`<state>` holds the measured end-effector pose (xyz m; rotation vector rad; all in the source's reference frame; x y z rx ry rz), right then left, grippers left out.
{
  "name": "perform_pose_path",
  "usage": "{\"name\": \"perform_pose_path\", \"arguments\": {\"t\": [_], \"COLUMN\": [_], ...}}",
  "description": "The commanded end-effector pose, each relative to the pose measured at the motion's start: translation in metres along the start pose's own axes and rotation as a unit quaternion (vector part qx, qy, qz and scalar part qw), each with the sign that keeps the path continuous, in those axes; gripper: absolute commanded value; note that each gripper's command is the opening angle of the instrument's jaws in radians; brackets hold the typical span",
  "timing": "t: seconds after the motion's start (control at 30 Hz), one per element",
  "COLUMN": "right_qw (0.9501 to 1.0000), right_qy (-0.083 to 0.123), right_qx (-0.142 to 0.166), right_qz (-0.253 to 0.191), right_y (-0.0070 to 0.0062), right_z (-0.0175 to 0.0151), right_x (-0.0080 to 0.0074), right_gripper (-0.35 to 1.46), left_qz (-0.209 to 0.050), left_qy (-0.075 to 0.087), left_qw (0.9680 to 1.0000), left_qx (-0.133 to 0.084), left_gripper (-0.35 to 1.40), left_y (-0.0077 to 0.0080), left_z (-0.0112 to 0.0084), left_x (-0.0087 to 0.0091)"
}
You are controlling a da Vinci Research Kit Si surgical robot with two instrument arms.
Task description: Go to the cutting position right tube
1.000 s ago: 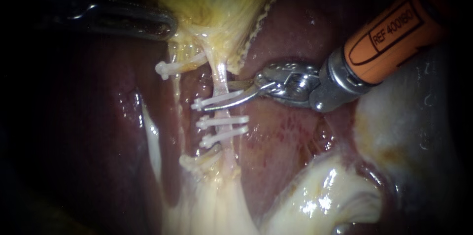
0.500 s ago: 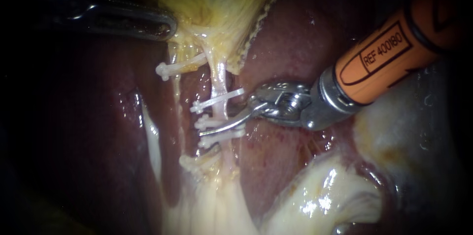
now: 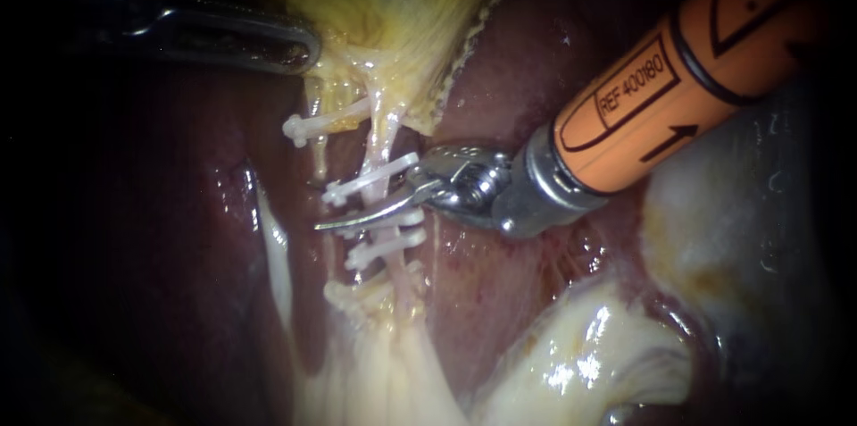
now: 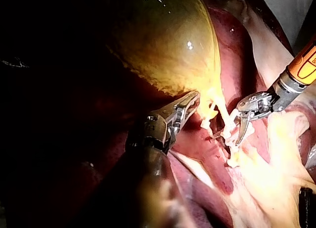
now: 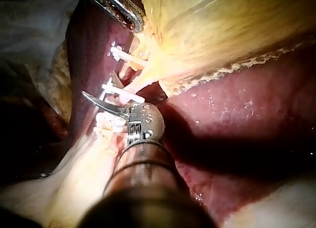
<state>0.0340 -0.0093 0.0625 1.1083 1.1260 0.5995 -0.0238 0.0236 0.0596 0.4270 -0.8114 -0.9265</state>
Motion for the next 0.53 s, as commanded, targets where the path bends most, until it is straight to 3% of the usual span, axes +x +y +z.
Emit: {"name": "perform_pose_path", "arguments": {"t": [0.03, 0.53], "right_qw": [1.0000, 1.0000], "right_qy": [0.000, 0.000], "right_qx": [-0.001, -0.001], "right_qz": [0.000, 0.000], "right_y": [-0.0001, -0.0001], "right_z": [0.0001, 0.0002], "right_x": [0.0000, 0.0001], "right_gripper": [1.43, 1.43], "left_qz": [0.000, 0.000], "left_qy": [0.000, 0.000], "left_qw": [1.0000, 1.0000], "left_qx": [0.000, 0.000], "left_gripper": [-0.35, -0.35], "left_y": [0.0000, 0.0000], "left_z": [0.0000, 0.0000], "left_x": [0.0000, 0.0000]}}
